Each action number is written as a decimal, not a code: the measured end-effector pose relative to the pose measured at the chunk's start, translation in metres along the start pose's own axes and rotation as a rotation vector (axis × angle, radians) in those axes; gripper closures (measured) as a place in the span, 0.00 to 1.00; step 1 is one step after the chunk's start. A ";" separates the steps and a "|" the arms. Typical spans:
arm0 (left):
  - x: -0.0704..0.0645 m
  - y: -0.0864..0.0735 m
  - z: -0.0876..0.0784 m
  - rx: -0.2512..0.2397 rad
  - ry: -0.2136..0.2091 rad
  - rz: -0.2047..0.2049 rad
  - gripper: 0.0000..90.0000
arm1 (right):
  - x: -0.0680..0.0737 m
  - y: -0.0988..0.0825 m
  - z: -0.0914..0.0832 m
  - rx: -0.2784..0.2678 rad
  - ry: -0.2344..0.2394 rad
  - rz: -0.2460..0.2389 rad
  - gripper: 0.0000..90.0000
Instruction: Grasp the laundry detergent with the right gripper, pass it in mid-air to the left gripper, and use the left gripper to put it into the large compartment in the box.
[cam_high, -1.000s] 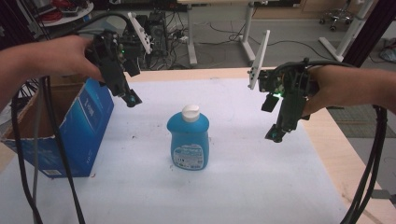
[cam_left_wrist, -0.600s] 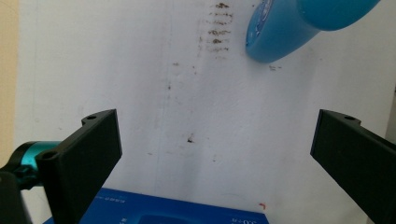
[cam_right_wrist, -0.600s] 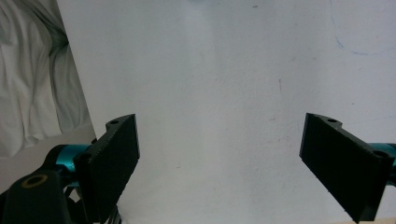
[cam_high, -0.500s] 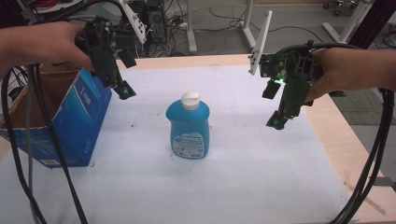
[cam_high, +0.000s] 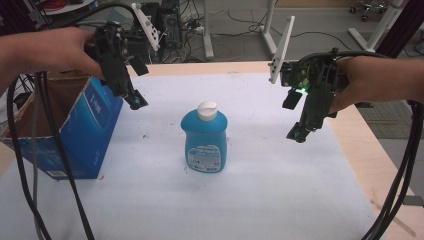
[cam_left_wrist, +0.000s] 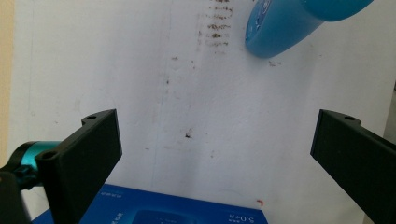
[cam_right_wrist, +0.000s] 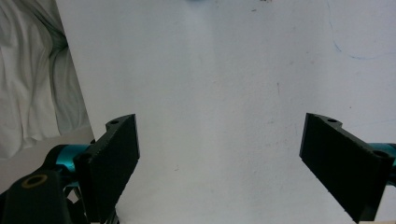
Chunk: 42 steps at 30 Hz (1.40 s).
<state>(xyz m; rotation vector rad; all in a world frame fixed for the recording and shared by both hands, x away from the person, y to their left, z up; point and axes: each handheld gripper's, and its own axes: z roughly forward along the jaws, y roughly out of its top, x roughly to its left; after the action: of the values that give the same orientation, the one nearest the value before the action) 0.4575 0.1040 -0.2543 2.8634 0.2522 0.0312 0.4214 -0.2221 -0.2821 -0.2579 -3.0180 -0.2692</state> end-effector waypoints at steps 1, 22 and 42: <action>0.000 0.000 0.000 0.000 0.001 0.000 0.02 | 0.000 0.000 0.000 -0.002 0.001 -0.003 0.13; -0.002 0.003 0.001 -0.012 -0.009 0.019 0.02 | 0.008 0.000 -0.001 -0.077 0.008 -0.015 0.13; -0.002 0.006 0.006 -0.011 -0.034 0.039 0.02 | 0.017 0.004 0.017 -0.320 0.048 0.004 0.13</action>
<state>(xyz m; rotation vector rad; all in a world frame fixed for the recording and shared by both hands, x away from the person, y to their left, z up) 0.4564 0.0963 -0.2586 2.8550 0.1889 -0.0083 0.4038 -0.2120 -0.2960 -0.2762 -2.9141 -0.7475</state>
